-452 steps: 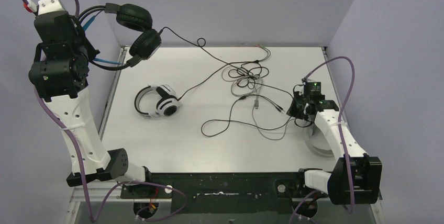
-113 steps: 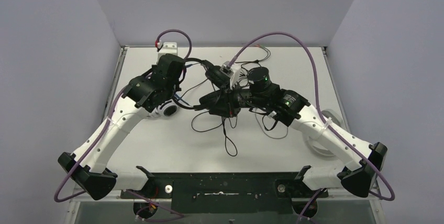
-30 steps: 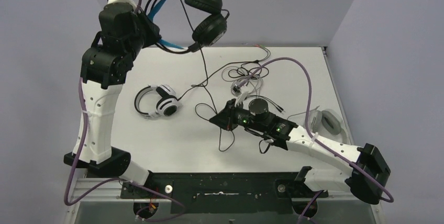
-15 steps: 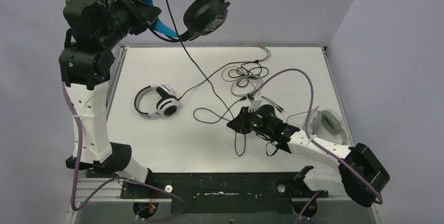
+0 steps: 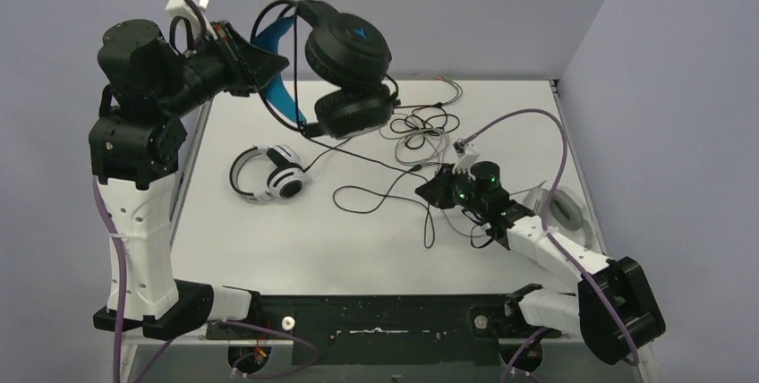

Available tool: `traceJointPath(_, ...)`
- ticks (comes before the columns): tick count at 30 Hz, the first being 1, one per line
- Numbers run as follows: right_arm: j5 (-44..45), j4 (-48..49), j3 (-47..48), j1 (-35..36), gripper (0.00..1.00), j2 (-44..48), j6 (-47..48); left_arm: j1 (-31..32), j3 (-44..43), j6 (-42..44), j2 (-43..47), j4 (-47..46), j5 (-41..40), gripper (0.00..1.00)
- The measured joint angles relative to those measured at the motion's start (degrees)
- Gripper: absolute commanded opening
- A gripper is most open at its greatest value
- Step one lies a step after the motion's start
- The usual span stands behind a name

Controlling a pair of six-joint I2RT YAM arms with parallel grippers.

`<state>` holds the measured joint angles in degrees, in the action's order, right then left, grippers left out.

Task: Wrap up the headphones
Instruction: Wrap the headphones cable around the headphones.

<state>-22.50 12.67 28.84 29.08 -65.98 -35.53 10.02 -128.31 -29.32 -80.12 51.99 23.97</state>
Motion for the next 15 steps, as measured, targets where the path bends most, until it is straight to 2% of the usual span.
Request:
traceJointPath(3, -3.48, -2.47, 3.10, -6.99, 0.00, -1.66, 2.64, 0.70, 8.46, 4.15, 4.72, -0.79, 4.02, 0.00)
traceJointPath(6, -8.33, -4.90, 8.98, -14.82, 0.00, -5.25, 4.87, 4.50, 14.49, 10.80, 8.55, 1.01, 3.06, 0.00)
traceJointPath(9, -12.90, -7.80, 15.39, -21.18, 0.00, -8.96, 6.51, 14.51, 22.16, 19.93, 13.03, 3.61, -4.20, 0.00)
traceJointPath(12, -16.85, -11.61, 20.90, -24.28, 0.00, -11.37, 7.91, 24.22, 32.09, 27.23, 17.31, 5.84, -13.18, 0.00)
traceJointPath(15, -19.26, -16.13, 25.51, -25.40, 0.00, -12.11, 9.42, 29.42, 41.33, 30.47, 19.58, 6.67, -21.77, 0.00)
